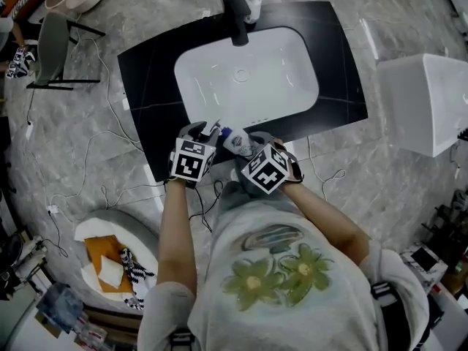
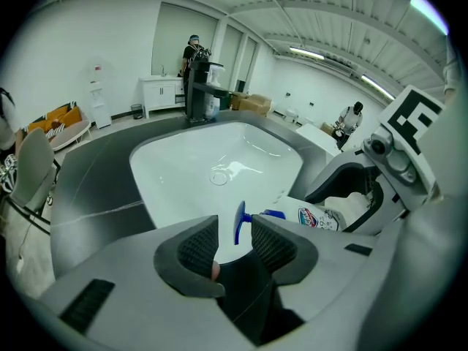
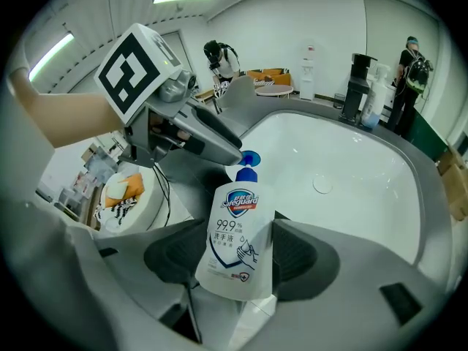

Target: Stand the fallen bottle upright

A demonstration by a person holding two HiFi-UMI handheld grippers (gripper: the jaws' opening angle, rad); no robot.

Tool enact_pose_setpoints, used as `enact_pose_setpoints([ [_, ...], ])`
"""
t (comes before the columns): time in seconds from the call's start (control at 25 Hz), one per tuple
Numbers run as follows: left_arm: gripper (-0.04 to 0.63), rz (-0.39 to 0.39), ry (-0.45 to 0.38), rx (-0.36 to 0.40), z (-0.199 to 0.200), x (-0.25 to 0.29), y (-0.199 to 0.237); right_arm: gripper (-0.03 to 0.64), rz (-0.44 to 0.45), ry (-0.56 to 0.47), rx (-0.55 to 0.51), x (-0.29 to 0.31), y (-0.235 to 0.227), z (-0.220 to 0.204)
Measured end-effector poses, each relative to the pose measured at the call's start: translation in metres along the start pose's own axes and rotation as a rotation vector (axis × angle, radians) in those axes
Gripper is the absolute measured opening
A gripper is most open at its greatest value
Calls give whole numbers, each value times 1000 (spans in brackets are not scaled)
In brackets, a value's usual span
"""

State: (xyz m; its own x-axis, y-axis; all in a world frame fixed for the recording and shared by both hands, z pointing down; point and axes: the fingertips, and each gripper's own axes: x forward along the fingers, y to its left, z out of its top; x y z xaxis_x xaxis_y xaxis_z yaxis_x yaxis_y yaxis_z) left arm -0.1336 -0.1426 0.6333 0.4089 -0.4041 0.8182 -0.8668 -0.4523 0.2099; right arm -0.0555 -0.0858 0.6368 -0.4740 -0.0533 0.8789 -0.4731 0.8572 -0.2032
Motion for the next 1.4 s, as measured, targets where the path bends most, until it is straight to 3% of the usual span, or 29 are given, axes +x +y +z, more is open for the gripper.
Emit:
enact_pose_setpoints([
  [0.2, 129, 2, 32, 13, -1, 10, 2, 255, 30, 24, 20, 2, -2, -1],
  [0.68, 38, 4, 55, 41, 1, 11, -3, 255, 78, -32, 28, 0, -8, 0],
  [1.0, 37, 64, 25, 58, 9, 3, 6, 253, 55, -70, -25, -2, -15, 13],
  [1.4, 37, 139, -28, 114, 29, -22, 8, 253, 23, -193, -102, -13, -18, 30],
])
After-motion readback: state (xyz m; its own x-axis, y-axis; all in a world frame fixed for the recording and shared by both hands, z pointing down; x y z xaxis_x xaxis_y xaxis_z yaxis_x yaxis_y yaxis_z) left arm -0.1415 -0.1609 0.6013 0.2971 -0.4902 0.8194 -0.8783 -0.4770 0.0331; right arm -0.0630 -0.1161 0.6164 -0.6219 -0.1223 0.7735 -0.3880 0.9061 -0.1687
